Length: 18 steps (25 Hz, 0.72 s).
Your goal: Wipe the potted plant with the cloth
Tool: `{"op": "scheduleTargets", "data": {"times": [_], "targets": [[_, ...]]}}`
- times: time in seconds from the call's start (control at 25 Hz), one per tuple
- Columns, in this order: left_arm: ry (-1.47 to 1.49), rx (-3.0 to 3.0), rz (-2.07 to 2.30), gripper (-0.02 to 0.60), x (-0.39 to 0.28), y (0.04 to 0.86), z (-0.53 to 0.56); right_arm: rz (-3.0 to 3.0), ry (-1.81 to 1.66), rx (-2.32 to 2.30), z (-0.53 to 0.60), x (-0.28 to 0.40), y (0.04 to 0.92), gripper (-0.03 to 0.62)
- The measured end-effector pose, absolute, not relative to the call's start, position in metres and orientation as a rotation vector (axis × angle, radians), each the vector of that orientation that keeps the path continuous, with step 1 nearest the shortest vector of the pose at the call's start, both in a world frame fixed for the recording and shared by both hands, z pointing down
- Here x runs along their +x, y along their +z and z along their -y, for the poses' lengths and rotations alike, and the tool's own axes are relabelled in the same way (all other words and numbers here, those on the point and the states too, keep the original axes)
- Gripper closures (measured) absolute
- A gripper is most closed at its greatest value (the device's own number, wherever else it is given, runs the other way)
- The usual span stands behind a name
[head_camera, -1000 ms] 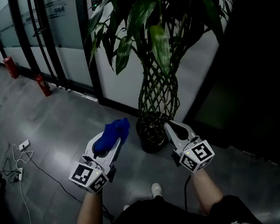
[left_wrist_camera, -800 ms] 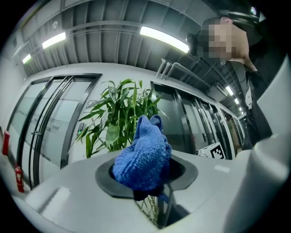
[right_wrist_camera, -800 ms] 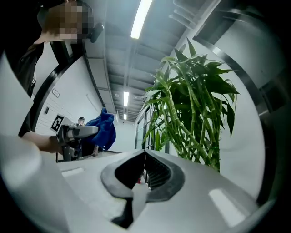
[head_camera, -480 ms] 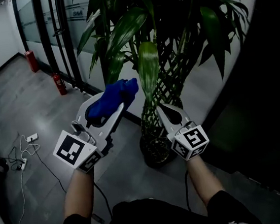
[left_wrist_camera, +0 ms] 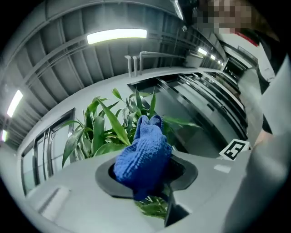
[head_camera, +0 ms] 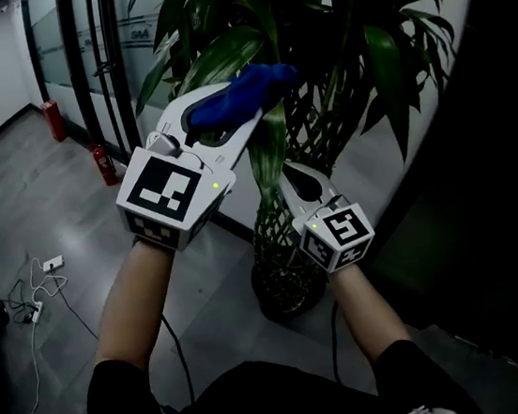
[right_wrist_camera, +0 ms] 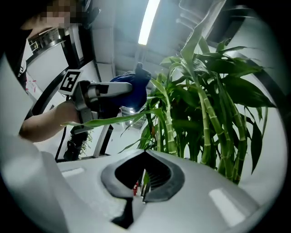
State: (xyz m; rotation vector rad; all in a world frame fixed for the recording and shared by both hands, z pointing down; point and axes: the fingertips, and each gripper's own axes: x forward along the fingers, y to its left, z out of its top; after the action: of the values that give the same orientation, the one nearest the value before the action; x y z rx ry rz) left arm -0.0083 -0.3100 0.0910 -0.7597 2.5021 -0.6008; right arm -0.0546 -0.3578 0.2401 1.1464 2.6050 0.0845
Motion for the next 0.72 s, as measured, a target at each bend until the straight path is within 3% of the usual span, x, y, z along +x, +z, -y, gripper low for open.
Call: {"op": "scheduleTargets", "data": {"times": [0.28,0.72], "targets": [[-0.868,-0.788,-2.49,0.426,-0.046,0.092,0.345,-2.596,0.089,1.103,0.354,-0.064,0.227,0.591],[-0.971,-0.951,-2.5,0.426,-0.035,0.138,0.361,-2.573,0.055,1.135,0.341,-0.064,0.231,0.591]]}}
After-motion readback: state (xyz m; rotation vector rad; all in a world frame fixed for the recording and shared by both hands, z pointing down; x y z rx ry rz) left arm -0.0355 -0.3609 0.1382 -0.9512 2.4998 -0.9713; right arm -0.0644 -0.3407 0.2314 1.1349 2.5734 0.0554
